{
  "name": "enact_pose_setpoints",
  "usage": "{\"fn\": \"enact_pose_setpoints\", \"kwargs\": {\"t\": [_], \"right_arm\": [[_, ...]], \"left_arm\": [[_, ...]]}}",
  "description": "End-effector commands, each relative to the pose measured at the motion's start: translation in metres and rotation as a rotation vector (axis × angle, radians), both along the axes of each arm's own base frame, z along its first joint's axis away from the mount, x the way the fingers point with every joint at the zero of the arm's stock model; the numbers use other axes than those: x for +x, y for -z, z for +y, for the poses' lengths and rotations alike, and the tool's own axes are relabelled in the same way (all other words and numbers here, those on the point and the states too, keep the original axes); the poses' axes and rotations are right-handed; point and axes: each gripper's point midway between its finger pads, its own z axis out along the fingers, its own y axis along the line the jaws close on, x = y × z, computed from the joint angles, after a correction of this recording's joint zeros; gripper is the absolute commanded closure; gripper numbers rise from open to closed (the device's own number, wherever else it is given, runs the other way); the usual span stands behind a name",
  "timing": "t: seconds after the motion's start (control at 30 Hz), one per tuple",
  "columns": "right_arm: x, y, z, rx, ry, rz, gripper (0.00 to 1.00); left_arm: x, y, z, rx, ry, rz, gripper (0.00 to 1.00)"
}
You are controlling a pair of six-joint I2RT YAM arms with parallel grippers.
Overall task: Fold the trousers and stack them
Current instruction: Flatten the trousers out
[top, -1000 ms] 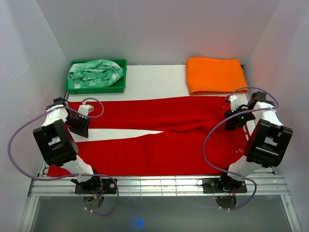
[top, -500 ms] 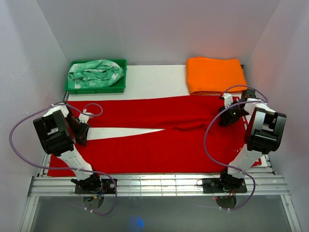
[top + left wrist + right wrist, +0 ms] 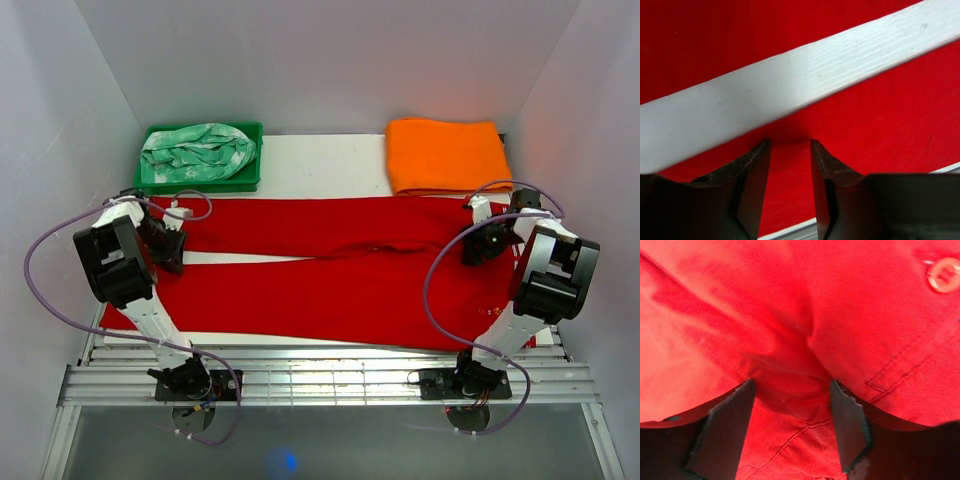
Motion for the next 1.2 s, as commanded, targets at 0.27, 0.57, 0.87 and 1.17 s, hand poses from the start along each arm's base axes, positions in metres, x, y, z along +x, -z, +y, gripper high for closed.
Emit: {"fn": "enact_pose_setpoints", "kwargs": {"t": [0.27,0.57,0.87,1.17], "right_arm": [[-0.009,-0.061,-0.014,-0.045,-0.074,-0.014,0.1],[-0.06,-0.054,-0.022,-0.11,-0.21,0.125,0.38],[-0.068,0.015,-0.057,-0.276,-0.177,0.199,0.4],[-0.021,0.001,-0.073,-0.302,-0.182,0.105,0.37]], "left_arm": [[0.037,-0.028,-0.047,-0.122,0.089,-0.242,0.47],[0.067,-0.059,-0.039,-0.11,0.018,-0.303,0.46],[0.107,-0.09,-0.018,-0.081,-0.048,-0.398,0.43],[0.191,-0.109,0.029,-0.012,-0.11,-0.532,0.41]]}}
